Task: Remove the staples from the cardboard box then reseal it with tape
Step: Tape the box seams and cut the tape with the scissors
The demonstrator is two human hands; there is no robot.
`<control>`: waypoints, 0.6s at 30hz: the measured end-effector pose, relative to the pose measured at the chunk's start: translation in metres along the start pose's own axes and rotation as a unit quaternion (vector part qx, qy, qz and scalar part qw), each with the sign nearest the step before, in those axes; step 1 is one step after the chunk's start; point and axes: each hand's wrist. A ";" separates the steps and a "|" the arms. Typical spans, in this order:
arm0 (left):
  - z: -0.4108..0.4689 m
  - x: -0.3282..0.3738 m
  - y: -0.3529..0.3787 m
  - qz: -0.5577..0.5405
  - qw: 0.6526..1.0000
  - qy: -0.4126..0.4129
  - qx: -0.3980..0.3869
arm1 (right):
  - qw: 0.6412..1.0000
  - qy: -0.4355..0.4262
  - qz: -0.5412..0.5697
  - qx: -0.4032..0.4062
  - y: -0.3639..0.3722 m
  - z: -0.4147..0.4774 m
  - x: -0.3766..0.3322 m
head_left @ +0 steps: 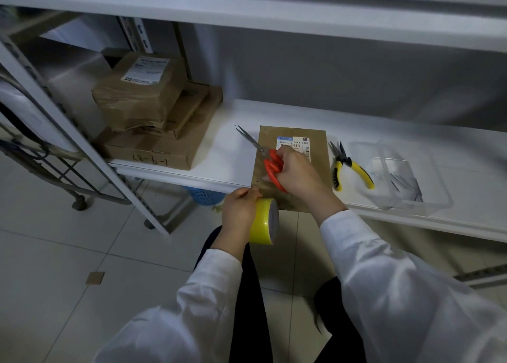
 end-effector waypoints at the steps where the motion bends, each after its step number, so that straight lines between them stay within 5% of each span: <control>1: 0.000 -0.001 -0.001 0.004 1.000 0.004 -0.002 | 1.000 0.001 -0.003 0.002 0.001 0.001 0.000; 9: 0.004 -0.002 -0.002 -0.016 1.000 -0.010 -0.010 | 1.000 0.025 -0.012 -0.003 -0.005 0.000 0.004; 18: 0.008 0.000 -0.001 -0.057 0.998 -0.020 -0.008 | 0.994 0.005 -0.012 0.106 0.011 0.004 -0.008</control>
Point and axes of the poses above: each hand's wrist, its own z-axis towards the middle knuckle, its own y-axis out of the palm, x = y × z, and after that the axes turned 15 degrees about -x, right-handed
